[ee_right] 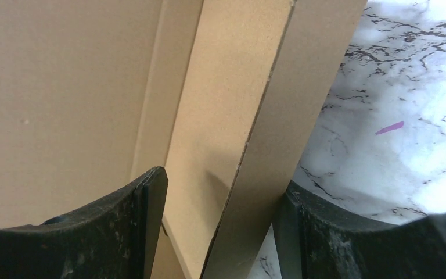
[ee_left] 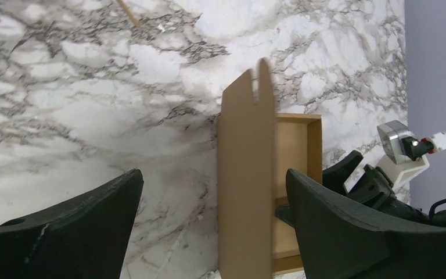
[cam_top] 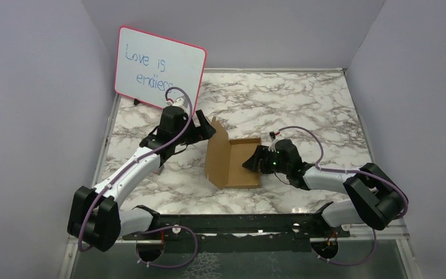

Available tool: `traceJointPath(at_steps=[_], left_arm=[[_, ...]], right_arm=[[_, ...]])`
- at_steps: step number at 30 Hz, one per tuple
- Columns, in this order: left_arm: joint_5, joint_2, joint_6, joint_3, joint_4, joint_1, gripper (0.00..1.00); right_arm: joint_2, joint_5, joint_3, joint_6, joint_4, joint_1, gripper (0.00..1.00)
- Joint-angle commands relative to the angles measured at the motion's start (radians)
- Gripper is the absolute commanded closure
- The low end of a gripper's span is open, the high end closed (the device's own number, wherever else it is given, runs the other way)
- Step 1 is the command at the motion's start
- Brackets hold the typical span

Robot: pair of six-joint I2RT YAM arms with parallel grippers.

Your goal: Fold the paper box

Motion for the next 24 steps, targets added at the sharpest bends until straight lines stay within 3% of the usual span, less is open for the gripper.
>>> traceJointPath(at_steps=[1, 8, 13, 19, 24], left_arm=[[0.103, 0.083, 0.098, 0.130, 0.039, 0.001, 0.10], [0.179, 0.259, 0.193, 0.316, 0.005, 0.001, 0.26], [0.207, 0.348, 0.235, 0.418, -0.064, -0.001, 0.42], [0.014, 0.233, 0.238, 0.396, -0.141, -0.002, 0.36], [0.001, 0.176, 0.271, 0.388, -0.244, -0.002, 0.31]], right_arm=[[-0.014, -0.003, -0.047, 0.117, 0.190, 0.001, 0.32], [0.035, 0.057, -0.027, 0.188, 0.292, 0.043, 0.32], [0.005, 0.118, -0.033, 0.174, 0.231, 0.044, 0.29], [-0.053, 0.153, -0.061, 0.120, 0.172, 0.044, 0.27], [-0.065, 0.158, -0.075, 0.099, 0.174, 0.044, 0.25]])
